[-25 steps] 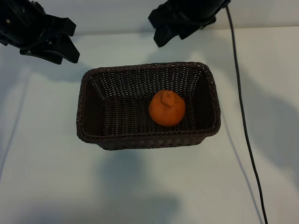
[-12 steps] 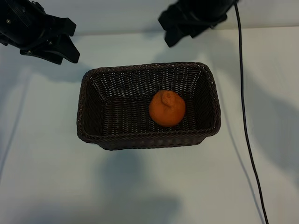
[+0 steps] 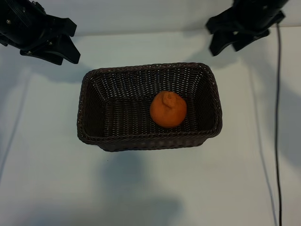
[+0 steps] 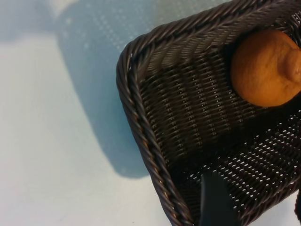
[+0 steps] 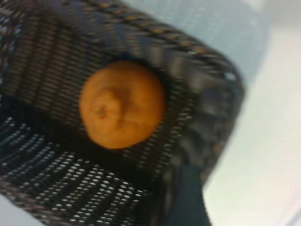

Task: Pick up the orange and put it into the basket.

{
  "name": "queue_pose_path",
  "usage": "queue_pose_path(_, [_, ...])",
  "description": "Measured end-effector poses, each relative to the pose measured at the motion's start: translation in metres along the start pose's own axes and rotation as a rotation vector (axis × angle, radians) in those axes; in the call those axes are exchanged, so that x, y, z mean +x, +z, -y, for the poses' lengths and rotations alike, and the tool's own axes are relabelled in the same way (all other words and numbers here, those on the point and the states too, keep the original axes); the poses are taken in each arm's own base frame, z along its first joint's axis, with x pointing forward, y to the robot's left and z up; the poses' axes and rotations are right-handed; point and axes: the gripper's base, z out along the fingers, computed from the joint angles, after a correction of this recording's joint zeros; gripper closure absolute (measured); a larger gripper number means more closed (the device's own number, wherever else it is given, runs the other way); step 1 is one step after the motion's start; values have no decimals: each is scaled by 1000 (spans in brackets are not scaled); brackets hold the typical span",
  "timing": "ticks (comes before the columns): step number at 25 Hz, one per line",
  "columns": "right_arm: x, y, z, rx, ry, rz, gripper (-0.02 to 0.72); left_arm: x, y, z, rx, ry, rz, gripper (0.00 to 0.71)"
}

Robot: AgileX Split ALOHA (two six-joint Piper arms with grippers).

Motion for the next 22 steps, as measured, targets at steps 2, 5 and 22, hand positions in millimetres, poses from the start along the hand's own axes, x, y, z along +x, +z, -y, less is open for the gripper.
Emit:
queue_pose_path(2, [2,-14,14,16,25,31,154,0,0,0,0,0,0,266])
queue_pose_path(5, [6,-36,30,39,62,79,154,0,0,0,0,0,0,266])
queue_pose_path(22, [9,-52,39,29,98,124,212,-2,-2,1,-1,4,10,266])
